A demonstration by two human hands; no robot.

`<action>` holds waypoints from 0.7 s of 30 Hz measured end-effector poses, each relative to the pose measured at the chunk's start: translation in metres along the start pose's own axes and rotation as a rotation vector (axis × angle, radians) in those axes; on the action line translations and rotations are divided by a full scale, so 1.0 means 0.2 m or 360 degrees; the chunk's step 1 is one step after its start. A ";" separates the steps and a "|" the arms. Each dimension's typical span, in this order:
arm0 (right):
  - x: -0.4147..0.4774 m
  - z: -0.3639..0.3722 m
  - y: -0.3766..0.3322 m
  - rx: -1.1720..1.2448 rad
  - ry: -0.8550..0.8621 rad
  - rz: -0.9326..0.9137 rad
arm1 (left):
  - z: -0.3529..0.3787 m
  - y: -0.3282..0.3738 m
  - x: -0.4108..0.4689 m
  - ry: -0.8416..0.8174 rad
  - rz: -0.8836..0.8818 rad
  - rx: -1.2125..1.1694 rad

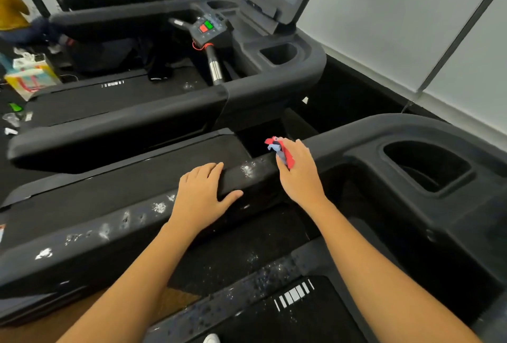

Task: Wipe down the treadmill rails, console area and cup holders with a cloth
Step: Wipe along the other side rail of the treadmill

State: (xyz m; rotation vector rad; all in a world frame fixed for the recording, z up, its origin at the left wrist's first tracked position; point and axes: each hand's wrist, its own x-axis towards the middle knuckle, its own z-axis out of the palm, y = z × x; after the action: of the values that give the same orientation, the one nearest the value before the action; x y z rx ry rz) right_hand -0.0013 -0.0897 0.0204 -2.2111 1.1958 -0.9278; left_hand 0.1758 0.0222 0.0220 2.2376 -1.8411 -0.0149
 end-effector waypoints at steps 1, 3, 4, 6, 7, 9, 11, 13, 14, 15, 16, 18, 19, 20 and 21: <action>0.00 0.03 0.00 -0.0144 0.0013 -0.0088 | 0.00 -0.01 0.00 -0.0042 0.0003 0.0001; 0.00 0.07 -0.02 -0.0313 0.0074 -0.0143 | 0.02 -0.01 0.00 -0.0061 0.0019 -0.0012; -0.01 0.08 -0.04 -0.0315 0.0092 -0.0128 | 0.02 -0.01 0.01 -0.0052 0.0023 -0.0020; -0.03 0.12 -0.07 -0.0265 0.0070 -0.0136 | 0.01 -0.01 0.01 -0.0054 0.0026 -0.0023; -0.06 0.15 -0.09 -0.0259 0.0020 -0.0150 | 0.01 -0.01 0.02 -0.0057 0.0026 -0.0028; -0.11 0.21 -0.14 -0.0266 -0.0099 -0.0215 | 0.02 -0.02 0.02 -0.0046 0.0022 -0.0056; -0.15 0.23 -0.15 -0.0266 -0.0172 -0.0249 | 0.02 -0.02 0.02 -0.0021 0.0023 -0.0075; -0.15 0.19 -0.13 -0.0313 -0.0176 -0.0269 | 0.03 -0.02 0.02 0.0005 0.0023 -0.0084; -0.14 0.16 -0.12 -0.0373 -0.0162 -0.0282 | 0.03 -0.02 0.02 0.0012 0.0023 -0.0089; -0.13 0.14 -0.11 -0.0436 -0.0139 -0.0285 | 0.02 -0.03 0.02 0.0014 0.0022 -0.0089; -0.10 0.11 -0.08 -0.0471 -0.0113 -0.0260 | 0.02 -0.03 0.02 0.0014 0.0021 -0.0091; -0.03 0.09 -0.05 -0.0451 -0.0039 -0.0174 | 0.02 -0.03 0.02 0.0028 0.0018 -0.0111; -0.01 0.10 -0.04 -0.0450 -0.0007 -0.0144 | 0.02 -0.03 0.01 0.0034 0.0015 -0.0119; 0.00 0.11 -0.04 -0.0468 0.0010 -0.0121 | 0.03 -0.03 0.01 0.0034 0.0010 -0.0123; 0.00 0.13 -0.05 -0.0480 0.0016 -0.0108 | 0.03 -0.02 0.01 0.0033 0.0004 -0.0126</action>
State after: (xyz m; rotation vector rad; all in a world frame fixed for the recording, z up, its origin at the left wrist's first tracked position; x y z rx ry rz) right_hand 0.0232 -0.0831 0.0090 -2.4977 1.3481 -0.8302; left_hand 0.1800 0.0199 0.0154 2.1737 -1.8004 -0.0628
